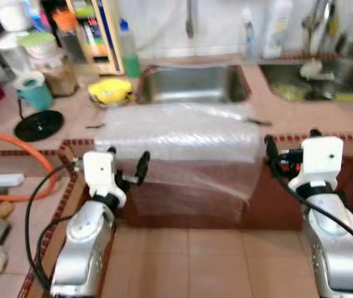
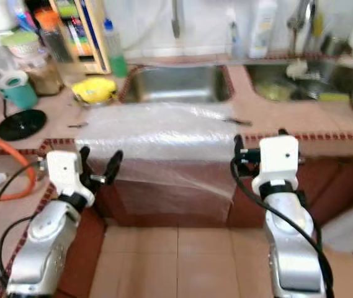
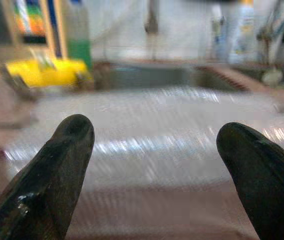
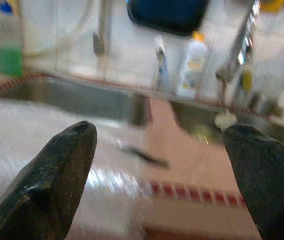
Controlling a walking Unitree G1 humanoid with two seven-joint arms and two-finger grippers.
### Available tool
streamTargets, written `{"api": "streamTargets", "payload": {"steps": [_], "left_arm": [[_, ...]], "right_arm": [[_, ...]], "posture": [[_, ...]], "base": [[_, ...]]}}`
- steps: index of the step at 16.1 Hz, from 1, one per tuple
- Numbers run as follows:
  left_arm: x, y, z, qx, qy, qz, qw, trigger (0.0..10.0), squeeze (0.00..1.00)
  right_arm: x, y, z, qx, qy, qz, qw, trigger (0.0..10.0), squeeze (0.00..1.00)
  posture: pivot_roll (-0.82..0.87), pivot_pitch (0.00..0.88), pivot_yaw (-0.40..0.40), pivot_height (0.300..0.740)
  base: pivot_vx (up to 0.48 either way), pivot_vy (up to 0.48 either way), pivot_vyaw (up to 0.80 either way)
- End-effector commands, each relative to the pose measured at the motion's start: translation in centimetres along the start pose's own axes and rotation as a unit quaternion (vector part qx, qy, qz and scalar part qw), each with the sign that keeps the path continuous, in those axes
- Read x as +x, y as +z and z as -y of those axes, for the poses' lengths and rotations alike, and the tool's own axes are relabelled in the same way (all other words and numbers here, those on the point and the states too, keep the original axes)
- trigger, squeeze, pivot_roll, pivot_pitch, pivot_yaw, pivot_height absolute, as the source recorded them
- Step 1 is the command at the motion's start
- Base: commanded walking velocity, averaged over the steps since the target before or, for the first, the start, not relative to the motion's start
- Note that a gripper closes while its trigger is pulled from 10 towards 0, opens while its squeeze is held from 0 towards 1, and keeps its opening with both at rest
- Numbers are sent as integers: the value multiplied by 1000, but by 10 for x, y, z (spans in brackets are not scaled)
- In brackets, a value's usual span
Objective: Kitchen organization
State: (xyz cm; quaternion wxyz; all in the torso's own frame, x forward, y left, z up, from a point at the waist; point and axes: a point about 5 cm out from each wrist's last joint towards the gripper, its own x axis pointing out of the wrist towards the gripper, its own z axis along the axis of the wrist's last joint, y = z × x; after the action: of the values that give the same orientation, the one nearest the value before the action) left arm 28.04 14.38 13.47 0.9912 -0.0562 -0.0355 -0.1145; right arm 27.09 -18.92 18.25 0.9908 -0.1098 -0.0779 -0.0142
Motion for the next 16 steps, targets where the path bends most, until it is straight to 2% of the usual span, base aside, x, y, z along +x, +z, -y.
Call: {"api": "streamTargets", "payload": {"steps": [1, 16], "left_arm": [[-4, 1, -11, 11, 19, -2, 1000, 10000, 0], [2, 0, -6, 5, 17, 5, 1000, 10000, 0]], "right_arm": [[2, 7, -8, 6, 15, 16, 1000, 10000, 0], [7, 8, -14, 18, 32, 25, 999, 10000, 0]], "posture": [[-18, 16, 72, 740], [-14, 5, 66, 740]], "base": [[368, 0, 0], [387, 0, 0]]}}
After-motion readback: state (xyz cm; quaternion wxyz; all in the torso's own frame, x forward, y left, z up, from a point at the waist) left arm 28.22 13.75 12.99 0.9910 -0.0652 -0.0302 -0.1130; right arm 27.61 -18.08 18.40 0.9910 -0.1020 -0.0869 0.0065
